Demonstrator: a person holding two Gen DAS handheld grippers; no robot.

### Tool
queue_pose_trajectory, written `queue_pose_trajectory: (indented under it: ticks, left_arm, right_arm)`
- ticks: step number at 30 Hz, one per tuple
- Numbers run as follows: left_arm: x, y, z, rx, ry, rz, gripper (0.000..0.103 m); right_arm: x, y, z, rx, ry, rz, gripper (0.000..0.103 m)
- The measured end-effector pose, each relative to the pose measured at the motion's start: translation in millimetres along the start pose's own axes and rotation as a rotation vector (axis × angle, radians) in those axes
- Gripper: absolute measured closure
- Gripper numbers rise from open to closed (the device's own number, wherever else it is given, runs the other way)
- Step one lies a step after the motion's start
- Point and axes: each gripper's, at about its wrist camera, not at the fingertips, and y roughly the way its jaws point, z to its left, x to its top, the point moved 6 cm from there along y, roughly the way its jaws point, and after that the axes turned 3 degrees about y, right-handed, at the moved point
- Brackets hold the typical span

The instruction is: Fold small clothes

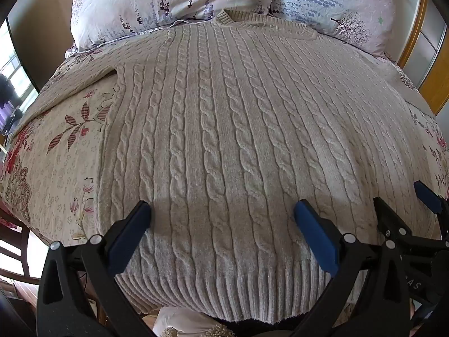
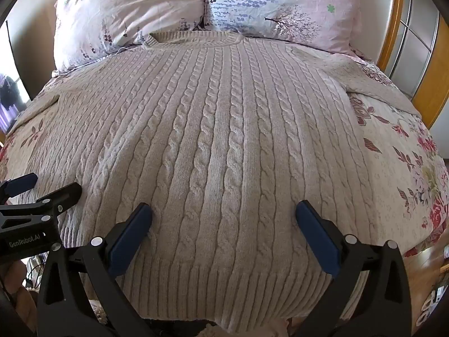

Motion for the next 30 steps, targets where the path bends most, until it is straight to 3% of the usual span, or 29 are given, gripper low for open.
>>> queue_pose_trajectory:
  ticks: [30]
  left_arm:
    - [0.2,-0.1,0.1,0.000,0.000,-0.002,0.002]
  right_arm:
    - [-1.6,-1.0,0.7,0.001,0.001,-0.001,0.001]
